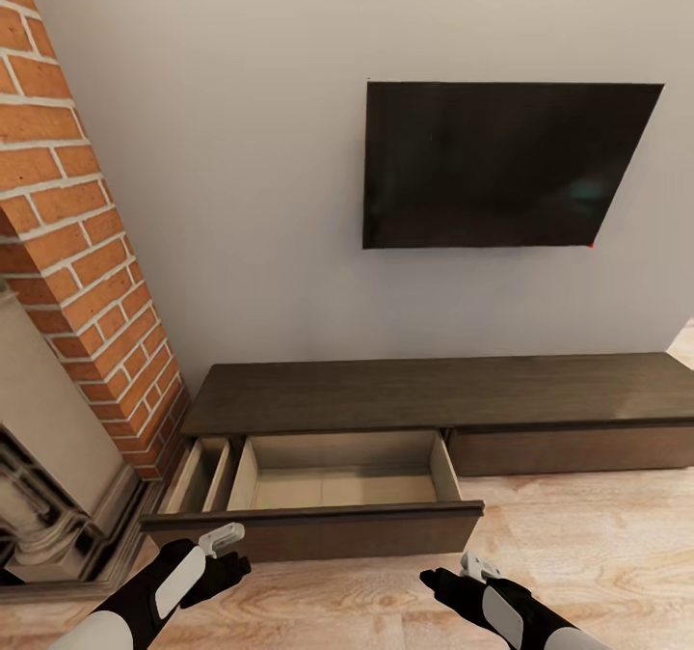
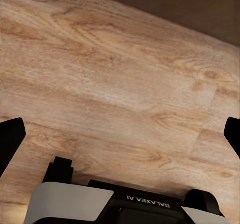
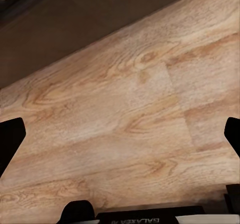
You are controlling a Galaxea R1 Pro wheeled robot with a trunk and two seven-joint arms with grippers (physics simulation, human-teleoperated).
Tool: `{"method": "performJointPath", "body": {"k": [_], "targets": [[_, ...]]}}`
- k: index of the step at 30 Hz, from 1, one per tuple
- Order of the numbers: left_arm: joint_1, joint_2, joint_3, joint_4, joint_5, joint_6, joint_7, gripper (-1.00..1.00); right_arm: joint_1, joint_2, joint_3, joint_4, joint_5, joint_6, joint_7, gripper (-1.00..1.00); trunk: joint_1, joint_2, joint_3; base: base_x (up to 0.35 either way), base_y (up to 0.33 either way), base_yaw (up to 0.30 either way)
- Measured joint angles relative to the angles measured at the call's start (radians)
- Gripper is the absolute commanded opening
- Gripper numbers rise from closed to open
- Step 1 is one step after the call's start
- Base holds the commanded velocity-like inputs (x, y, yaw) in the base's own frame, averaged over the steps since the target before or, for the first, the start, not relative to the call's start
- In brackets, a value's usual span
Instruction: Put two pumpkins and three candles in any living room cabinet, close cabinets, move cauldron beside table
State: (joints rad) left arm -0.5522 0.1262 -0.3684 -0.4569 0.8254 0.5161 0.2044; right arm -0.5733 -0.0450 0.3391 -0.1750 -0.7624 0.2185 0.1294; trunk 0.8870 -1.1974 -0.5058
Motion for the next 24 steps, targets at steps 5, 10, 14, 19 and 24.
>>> {"method": "performJointPath", "body": {"k": [5,10,14,19,24], "targets": [[0.0,0.0,0.0,0.0,0.0,0.0,0.0,1.0,0.0,0.0,0.0,0.001,0.0,0.0,0.0,1.0,-0.019,0.035,0.012,0.0,0.0,0.0],[0.0,0.0,0.0,0.001,0.0,0.0,0.002,1.0,0.0,0.0,0.0,0.001,0.0,0.001,-0.002,1.0,-0.038,0.07,0.024,0.0,0.0,0.0],[0.0,0.0,0.0,0.001,0.0,0.0,0.009,1.0,0.0,0.0,0.0,0.002,0.0,0.002,-0.004,1.0,-0.054,0.098,0.033,0.0,0.0,0.0],[0.0,-0.002,-0.016,0.028,-0.002,0.0,0.013,1.0,0.0,0.001,0.0,0.003,-0.001,0.003,-0.018,1.0,-0.073,0.133,0.048,0.0,0.0,0.0],[-0.001,-0.002,-0.072,0.042,-0.006,0.001,0.012,1.0,0.0,0.001,0.0,0.002,-0.002,0.002,-0.071,1.0,-0.092,0.168,0.063,0.0,0.0,0.0]]}}
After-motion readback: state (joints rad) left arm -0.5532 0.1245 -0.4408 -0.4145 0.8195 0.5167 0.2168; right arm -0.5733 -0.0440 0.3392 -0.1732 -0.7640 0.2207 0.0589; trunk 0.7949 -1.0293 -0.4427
